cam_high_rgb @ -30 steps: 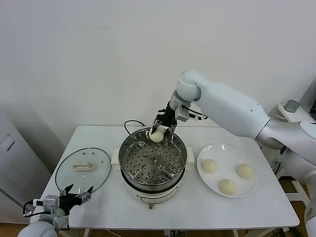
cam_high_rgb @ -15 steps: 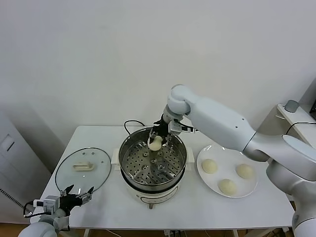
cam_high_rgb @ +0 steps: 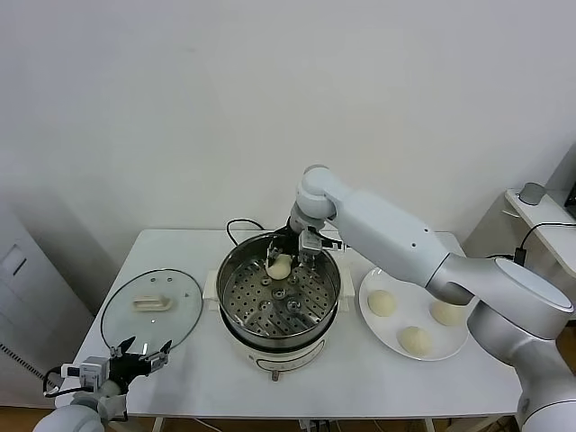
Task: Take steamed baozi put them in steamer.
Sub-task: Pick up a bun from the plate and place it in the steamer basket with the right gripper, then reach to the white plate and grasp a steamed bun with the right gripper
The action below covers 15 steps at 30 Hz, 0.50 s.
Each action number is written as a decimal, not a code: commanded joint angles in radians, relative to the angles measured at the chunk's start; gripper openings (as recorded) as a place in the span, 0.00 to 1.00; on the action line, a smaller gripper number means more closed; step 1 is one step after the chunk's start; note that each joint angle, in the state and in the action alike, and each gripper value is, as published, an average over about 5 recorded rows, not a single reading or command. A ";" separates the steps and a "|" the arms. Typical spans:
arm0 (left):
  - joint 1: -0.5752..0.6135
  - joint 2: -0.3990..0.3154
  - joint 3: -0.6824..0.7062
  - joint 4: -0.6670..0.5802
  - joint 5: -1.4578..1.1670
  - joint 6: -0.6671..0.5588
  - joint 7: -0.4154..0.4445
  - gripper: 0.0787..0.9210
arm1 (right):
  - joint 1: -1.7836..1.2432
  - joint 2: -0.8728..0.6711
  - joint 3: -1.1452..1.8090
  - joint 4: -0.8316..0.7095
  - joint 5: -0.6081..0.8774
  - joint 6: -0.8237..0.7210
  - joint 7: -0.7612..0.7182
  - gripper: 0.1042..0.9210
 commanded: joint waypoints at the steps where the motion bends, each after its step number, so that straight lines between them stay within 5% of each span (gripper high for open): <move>1: 0.004 -0.002 0.000 -0.005 0.001 0.000 0.001 0.88 | 0.012 0.001 -0.004 0.002 0.074 0.049 0.010 0.72; 6: 0.007 -0.013 0.000 -0.018 0.004 0.001 0.002 0.88 | 0.187 -0.076 -0.142 0.049 0.358 -0.040 -0.045 0.86; 15: 0.019 -0.015 -0.004 -0.038 0.005 0.003 0.002 0.88 | 0.440 -0.208 -0.374 0.007 0.707 -0.435 -0.149 0.88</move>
